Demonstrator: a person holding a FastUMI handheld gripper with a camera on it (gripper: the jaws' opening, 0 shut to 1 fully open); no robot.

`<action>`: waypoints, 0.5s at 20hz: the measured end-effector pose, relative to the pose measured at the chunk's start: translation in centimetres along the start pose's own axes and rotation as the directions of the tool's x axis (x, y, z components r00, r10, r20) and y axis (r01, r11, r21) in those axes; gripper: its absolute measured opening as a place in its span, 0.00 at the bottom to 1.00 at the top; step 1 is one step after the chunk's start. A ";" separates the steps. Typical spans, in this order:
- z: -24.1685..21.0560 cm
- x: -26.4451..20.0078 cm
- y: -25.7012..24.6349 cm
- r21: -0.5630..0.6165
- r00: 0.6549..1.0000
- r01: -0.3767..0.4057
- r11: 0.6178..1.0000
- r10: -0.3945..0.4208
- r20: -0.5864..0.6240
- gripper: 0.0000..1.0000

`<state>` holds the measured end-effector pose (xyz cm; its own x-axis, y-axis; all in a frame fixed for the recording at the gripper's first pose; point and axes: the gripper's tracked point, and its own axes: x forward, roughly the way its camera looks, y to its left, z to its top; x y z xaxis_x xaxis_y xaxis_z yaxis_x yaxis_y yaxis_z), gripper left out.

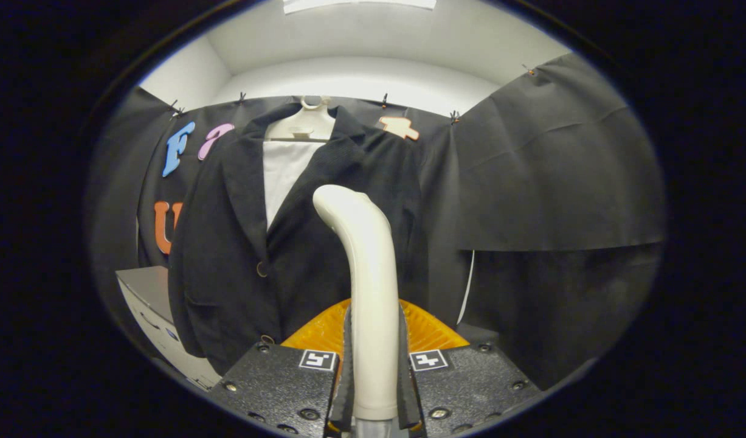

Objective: Iron the clothes twice with a garment steamer, once on the left side and once on the right side.

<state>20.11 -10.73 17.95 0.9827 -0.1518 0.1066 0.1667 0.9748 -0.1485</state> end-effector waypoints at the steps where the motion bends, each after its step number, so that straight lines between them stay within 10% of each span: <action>1: -0.7 -0.1 0.0 -0.015 1.000 0.002 1.000 -0.003 -0.011 0.31; 10: -6.1 -2.0 -0.7 -0.034 0.992 0.044 0.998 -0.048 -0.115 0.31</action>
<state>18.49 -12.10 11.83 0.9764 -0.2162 -0.0006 0.2126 0.9609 -0.1772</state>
